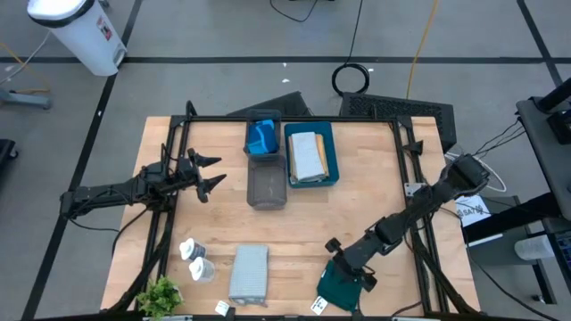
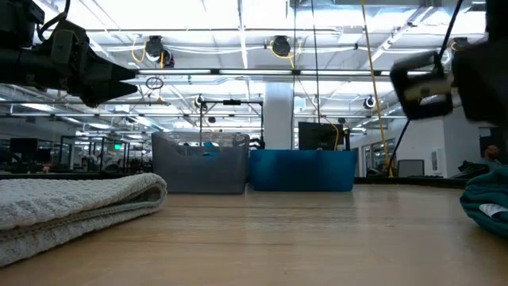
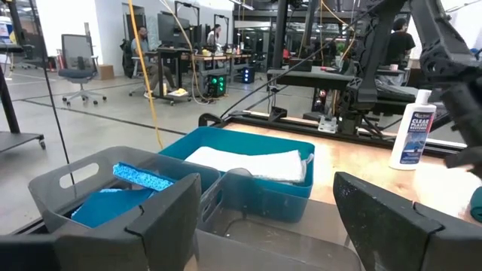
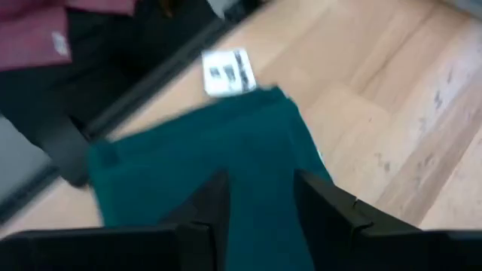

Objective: Pick & Place Kitchen Items
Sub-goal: Put the green towel into the blue bin

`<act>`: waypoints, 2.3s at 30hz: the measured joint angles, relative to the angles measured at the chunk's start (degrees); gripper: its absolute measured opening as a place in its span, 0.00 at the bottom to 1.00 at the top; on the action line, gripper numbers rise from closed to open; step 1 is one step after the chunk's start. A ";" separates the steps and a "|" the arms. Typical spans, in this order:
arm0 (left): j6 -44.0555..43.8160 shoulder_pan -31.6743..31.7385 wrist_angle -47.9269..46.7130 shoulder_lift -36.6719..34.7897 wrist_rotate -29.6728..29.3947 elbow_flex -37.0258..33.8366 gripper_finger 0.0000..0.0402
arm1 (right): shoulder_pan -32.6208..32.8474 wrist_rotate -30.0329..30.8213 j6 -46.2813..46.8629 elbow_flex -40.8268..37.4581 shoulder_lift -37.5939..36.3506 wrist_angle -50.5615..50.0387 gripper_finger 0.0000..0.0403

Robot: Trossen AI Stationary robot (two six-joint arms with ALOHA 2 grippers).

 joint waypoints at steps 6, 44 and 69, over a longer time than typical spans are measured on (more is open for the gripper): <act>0.00 0.00 -0.02 -0.01 -0.01 0.00 0.77 | -1.96 0.05 -0.21 0.00 4.03 -2.33 0.22; 0.00 0.02 -0.01 0.01 -0.01 0.00 0.77 | -18.41 4.31 25.68 -0.05 -19.92 -24.24 0.41; 0.00 0.00 0.00 0.01 -0.02 0.00 0.77 | -26.50 -16.03 38.41 -13.11 -4.78 3.68 0.64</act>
